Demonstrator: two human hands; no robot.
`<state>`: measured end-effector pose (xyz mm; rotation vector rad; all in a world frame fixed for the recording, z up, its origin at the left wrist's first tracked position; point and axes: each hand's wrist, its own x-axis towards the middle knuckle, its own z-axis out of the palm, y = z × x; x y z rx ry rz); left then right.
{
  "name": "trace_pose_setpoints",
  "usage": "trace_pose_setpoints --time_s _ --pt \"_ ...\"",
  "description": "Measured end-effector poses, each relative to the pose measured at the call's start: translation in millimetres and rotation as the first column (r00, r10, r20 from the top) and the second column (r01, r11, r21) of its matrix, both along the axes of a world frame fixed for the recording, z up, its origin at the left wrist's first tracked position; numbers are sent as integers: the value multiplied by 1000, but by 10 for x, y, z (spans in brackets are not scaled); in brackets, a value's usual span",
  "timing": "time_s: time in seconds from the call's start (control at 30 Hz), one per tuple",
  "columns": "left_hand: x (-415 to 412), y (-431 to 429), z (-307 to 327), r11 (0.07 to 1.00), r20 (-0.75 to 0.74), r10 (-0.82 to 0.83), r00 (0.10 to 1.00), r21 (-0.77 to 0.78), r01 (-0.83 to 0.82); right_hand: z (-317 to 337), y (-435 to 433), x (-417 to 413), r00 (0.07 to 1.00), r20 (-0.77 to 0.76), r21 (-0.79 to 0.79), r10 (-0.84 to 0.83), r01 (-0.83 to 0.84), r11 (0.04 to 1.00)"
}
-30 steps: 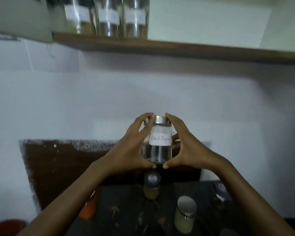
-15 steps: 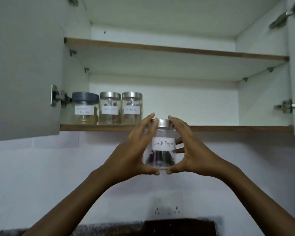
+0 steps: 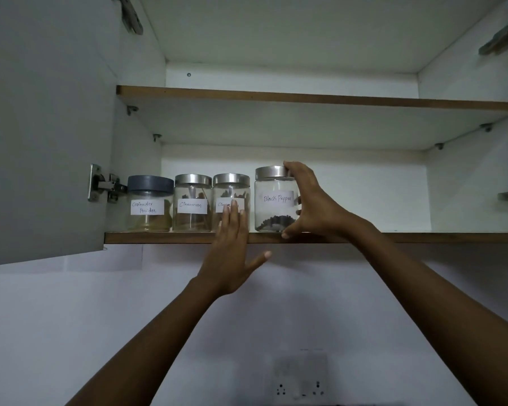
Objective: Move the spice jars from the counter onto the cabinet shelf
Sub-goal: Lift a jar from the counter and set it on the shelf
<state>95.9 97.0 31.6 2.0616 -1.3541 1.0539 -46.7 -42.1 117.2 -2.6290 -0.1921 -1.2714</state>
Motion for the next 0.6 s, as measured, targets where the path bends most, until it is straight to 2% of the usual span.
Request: trace_pose_setpoints --time_s 0.13,0.33,0.5,0.6 --pt "76 -53 -99 994 151 103 983 22 -108 44 -183 193 997 -68 26 -32 34 999" --pt "56 -94 -106 990 186 135 973 2 -138 68 -275 387 994 -107 101 -35 46 994" --pt "68 -102 -123 988 201 150 968 -11 -151 43 -231 493 997 -81 198 18 -1 980" --pt "80 -105 -134 987 213 162 964 -14 -163 27 -204 546 997 -74 171 -23 36 985"
